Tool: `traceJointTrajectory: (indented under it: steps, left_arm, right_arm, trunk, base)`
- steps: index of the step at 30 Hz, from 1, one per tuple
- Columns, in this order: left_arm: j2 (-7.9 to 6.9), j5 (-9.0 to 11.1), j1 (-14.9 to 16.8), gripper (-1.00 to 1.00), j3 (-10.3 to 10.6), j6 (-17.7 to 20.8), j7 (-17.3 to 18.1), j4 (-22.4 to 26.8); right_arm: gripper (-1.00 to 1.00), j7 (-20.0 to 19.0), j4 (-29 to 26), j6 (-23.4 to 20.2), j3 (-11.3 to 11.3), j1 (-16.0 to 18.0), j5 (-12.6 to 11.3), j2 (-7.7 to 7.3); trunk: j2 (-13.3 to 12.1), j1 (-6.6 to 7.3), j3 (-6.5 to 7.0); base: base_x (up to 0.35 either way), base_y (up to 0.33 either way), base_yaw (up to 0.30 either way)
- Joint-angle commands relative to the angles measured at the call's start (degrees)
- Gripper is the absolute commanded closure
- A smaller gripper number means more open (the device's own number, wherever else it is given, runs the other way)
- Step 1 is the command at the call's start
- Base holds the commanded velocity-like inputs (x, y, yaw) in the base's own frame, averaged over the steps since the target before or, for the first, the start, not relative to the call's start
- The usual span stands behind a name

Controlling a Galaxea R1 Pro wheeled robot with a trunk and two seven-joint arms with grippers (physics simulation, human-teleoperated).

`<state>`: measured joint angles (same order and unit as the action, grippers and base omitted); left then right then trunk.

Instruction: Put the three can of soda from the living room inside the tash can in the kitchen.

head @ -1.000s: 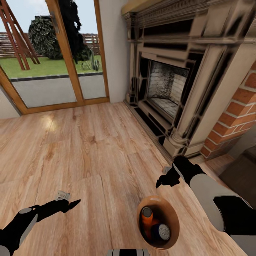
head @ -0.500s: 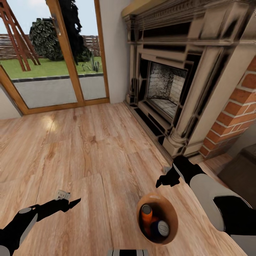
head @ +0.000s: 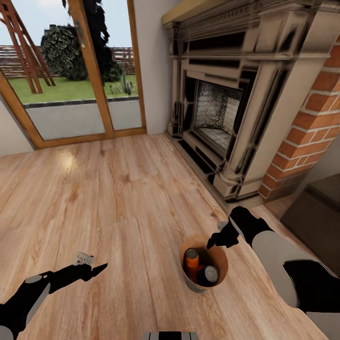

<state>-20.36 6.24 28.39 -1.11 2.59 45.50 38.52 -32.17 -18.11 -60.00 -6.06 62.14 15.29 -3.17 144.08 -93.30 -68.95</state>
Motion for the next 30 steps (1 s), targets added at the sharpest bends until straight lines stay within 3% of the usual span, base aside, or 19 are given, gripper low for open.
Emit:
traceJointTrajectory:
  steps: [1, 9, 30]
  left_arm:
    - [-0.01, 0.0, 0.0, -1.00, 0.0, 0.0, 0.0, 0.0]
    - [0.00, 0.1, 0.0, -1.00, -0.2, 0.0, 0.1, 0.1]
    - [0.07, -0.2, 0.0, -1.00, 0.0, 0.5, -0.6, -0.6]
  right_arm:
    - [-1.00, 0.0, 0.0, 0.0, 0.0, 0.0, 0.0, 0.00]
    - [-1.00, 0.0, 0.0, 0.0, 0.0, 0.0, 0.0, 0.01]
    - [-1.00, 0.1, 0.1, 0.0, 0.0, -0.2, 0.1, -0.01]
  trunk:
    - [0.0, 0.00, 0.00]
    - [0.0, 0.00, 0.00]
    - [-0.3, 0.54, 4.65]
  base:
    - [-0.300, 0.000, 0.000]
    - [-0.124, 0.000, 0.000]
    - [-0.006, 0.000, 0.000]
